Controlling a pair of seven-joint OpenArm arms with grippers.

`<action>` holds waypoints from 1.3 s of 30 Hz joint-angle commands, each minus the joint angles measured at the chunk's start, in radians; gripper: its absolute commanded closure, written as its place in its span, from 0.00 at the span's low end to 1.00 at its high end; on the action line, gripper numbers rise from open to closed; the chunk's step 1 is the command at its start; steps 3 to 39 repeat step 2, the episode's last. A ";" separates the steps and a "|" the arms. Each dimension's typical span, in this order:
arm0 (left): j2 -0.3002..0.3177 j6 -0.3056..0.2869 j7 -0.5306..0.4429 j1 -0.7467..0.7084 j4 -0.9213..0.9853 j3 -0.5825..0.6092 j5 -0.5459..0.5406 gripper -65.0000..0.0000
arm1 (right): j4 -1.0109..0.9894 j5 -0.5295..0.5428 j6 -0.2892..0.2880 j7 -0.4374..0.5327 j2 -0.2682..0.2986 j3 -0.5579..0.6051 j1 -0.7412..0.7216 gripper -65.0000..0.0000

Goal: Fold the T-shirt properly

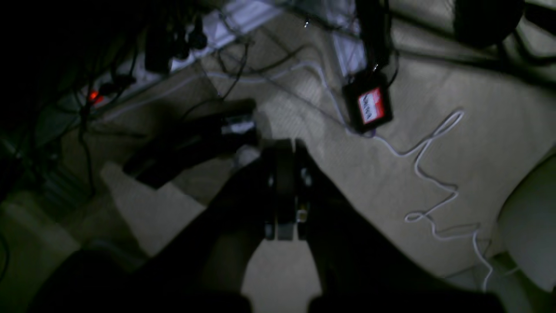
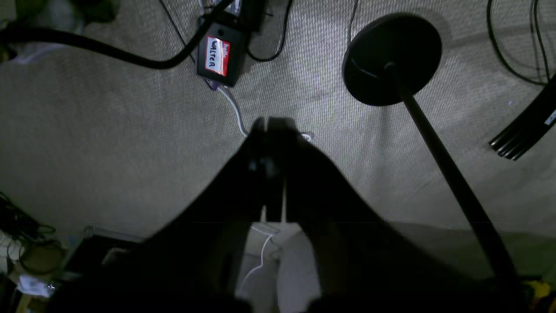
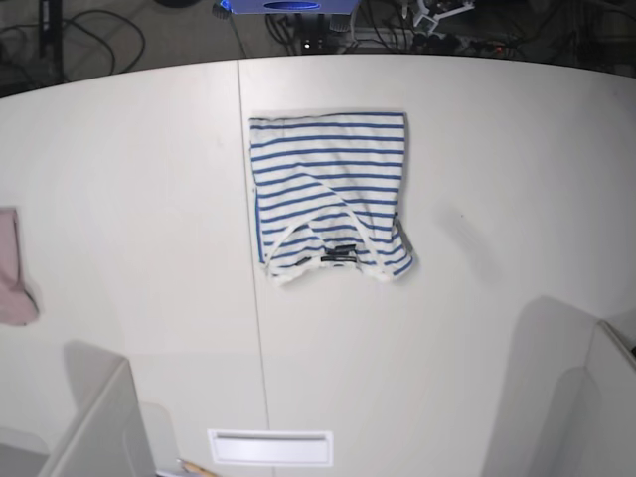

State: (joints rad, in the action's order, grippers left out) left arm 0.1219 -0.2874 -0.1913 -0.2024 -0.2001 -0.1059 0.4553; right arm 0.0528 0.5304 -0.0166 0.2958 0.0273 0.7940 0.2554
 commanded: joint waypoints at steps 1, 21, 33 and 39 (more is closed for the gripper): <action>0.009 -0.002 -0.007 -0.001 -0.015 -0.001 -0.002 1.00 | 0.000 0.001 0.000 0.004 0.007 0.002 0.000 1.00; 0.009 -0.002 -0.007 0.002 -0.025 -0.001 -0.002 1.00 | 0.000 0.001 0.000 0.004 0.010 0.003 -0.003 1.00; 0.009 -0.002 -0.007 0.002 -0.025 -0.001 -0.002 1.00 | 0.000 0.001 0.000 0.004 0.010 0.003 -0.003 1.00; 0.009 -0.002 -0.007 0.002 -0.025 -0.001 -0.002 1.00 | 0.000 0.001 0.000 0.004 0.010 0.003 -0.003 1.00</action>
